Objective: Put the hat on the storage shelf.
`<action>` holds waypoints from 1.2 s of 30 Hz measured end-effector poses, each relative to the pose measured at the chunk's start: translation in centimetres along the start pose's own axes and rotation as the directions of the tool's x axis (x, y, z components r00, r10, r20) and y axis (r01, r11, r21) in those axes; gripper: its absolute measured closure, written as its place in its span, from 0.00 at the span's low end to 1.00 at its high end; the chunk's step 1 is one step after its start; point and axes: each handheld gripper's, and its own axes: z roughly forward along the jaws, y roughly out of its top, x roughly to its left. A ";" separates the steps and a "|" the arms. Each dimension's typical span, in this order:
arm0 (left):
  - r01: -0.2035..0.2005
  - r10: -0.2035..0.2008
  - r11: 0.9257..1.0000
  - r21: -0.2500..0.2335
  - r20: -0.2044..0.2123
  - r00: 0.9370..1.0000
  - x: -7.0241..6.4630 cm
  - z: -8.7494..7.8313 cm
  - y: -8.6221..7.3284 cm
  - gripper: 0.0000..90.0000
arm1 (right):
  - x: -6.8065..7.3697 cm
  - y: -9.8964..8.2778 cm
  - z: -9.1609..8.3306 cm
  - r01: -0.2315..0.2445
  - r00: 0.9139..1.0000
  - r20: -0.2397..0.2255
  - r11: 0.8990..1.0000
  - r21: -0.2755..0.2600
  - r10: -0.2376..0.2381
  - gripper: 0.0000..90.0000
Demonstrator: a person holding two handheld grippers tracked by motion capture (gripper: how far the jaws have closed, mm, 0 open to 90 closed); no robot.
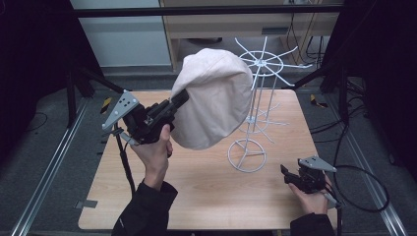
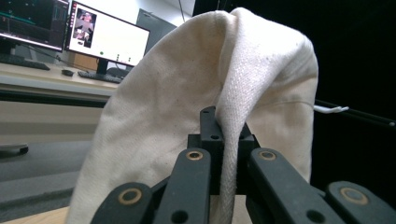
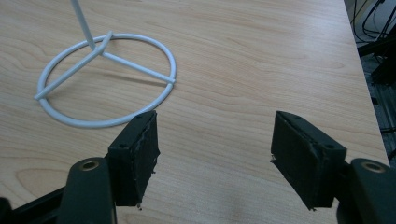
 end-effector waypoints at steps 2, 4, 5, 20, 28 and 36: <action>-0.001 0.001 1.000 0.009 -0.002 1.000 0.2 0.0 -0.3 0.98 | 0.0 0.0 0.0 0.000 1.000 0.001 1.000 0.000 0.000 0.36; -0.003 0.003 1.000 0.024 -0.004 1.000 0.5 0.0 -0.8 0.98 | 0.0 0.0 0.0 0.001 1.000 0.001 1.000 0.000 -0.001 0.36; -0.002 0.002 1.000 0.029 -0.004 1.000 0.6 0.0 -0.9 0.98 | 0.0 0.0 0.0 0.001 1.000 0.001 1.000 0.000 -0.001 0.36; -0.025 0.027 0.991 0.132 -0.014 1.000 1.9 0.0 -2.9 0.98 | 0.0 0.0 0.0 0.003 1.000 0.000 1.000 0.003 -0.003 0.36; -0.036 0.039 0.981 0.191 -0.008 0.999 2.4 0.3 -4.1 0.97 | 0.1 0.0 0.0 0.002 1.000 -0.003 1.000 0.006 -0.002 0.36; -0.070 0.074 0.967 0.243 -0.005 0.997 2.4 1.0 -5.4 0.96 | 0.1 0.0 0.0 0.002 1.000 -0.003 1.000 0.007 -0.002 0.36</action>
